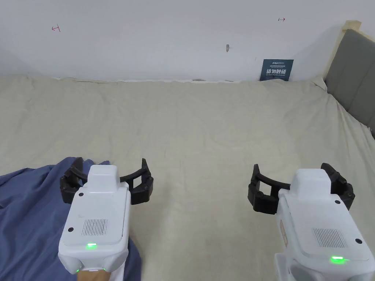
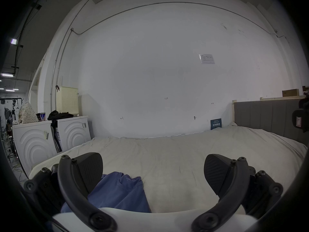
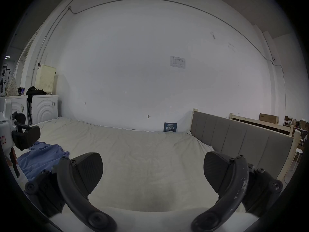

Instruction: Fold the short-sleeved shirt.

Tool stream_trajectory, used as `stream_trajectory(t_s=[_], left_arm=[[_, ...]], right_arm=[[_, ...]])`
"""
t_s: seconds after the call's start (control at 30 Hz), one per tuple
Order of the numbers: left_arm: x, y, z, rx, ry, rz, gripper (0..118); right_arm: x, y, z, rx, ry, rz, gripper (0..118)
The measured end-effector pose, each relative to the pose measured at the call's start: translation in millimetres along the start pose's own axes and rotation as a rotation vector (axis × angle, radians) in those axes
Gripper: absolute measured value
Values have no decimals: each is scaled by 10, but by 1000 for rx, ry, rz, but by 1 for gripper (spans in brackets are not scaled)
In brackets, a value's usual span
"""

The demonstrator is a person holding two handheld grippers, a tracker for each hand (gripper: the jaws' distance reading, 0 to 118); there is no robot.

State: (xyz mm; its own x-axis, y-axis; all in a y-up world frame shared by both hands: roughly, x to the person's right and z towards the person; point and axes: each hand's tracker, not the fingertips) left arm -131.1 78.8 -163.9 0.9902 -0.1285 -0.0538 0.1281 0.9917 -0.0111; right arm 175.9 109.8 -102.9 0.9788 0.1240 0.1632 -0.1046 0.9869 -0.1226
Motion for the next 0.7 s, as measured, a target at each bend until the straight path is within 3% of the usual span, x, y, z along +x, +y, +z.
stream_trajectory(t_s=[0.2,0.23,0.27,0.33,0.4,0.43,0.7], left_arm=[[-2,1,-1,-1,0,0,118],[-5,2,2,-2,-3,5,114],[-8,4,10,0,-9,10,105],[-13,20,22,-4,-28,29,69],[-14,41,9,-20,-51,42,9],[-5,51,-1,-24,-44,38,0],[-136,82,-10,-40,-25,76,0]], right_arm=[[9,12,-12,-5,-2,-10,118],[4,14,-12,-5,-2,-10,113],[-3,19,-11,-5,-5,-9,102],[-15,31,-14,-7,-8,-6,59],[-25,51,-30,-22,-7,-1,4],[-35,54,-39,-28,-14,-2,2],[-78,62,-87,-35,-1,-12,1]])
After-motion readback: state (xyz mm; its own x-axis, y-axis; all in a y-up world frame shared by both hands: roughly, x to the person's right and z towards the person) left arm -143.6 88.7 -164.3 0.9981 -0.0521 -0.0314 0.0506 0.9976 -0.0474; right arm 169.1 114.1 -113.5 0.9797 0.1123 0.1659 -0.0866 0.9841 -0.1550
